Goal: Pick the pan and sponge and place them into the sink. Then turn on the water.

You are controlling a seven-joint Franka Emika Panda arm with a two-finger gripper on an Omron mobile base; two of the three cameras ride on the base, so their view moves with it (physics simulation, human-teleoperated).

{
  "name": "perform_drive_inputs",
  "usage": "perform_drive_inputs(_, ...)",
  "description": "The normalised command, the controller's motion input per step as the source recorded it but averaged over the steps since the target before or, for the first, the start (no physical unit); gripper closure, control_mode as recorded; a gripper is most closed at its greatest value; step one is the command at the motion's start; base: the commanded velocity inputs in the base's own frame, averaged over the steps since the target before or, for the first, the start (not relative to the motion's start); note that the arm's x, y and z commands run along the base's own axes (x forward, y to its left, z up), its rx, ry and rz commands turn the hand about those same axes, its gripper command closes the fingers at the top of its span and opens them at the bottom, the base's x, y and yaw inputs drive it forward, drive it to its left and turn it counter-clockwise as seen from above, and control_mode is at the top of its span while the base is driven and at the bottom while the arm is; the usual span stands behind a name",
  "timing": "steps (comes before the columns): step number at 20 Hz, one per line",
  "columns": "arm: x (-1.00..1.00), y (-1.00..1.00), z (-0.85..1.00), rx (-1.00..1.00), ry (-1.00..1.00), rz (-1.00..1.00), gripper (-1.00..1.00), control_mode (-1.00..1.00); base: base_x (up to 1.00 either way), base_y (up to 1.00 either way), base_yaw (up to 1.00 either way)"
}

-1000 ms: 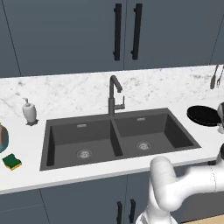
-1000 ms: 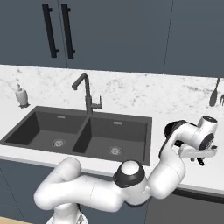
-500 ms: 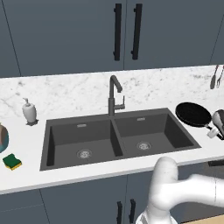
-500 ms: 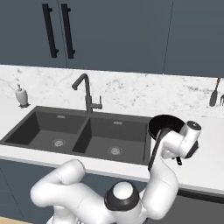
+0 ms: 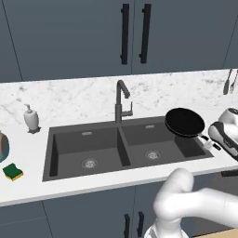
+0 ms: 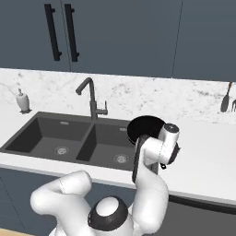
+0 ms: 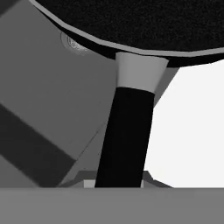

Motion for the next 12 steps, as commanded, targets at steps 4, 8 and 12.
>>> perform_drive_inputs(4, -0.03, 0.79, 0.7, -0.11, 0.21, 0.24, 1.0, -1.0, 0.0, 0.0, 0.0)
perform_drive_inputs(8, -0.12, 0.68, 0.52, -0.1, 0.17, 0.26, 1.0, -1.0, 0.0, 0.0, 0.0)
perform_drive_inputs(12, -0.09, 0.5, 0.45, -0.07, 0.16, 0.2, 1.0, -1.0, 0.0, 0.0, 0.0)
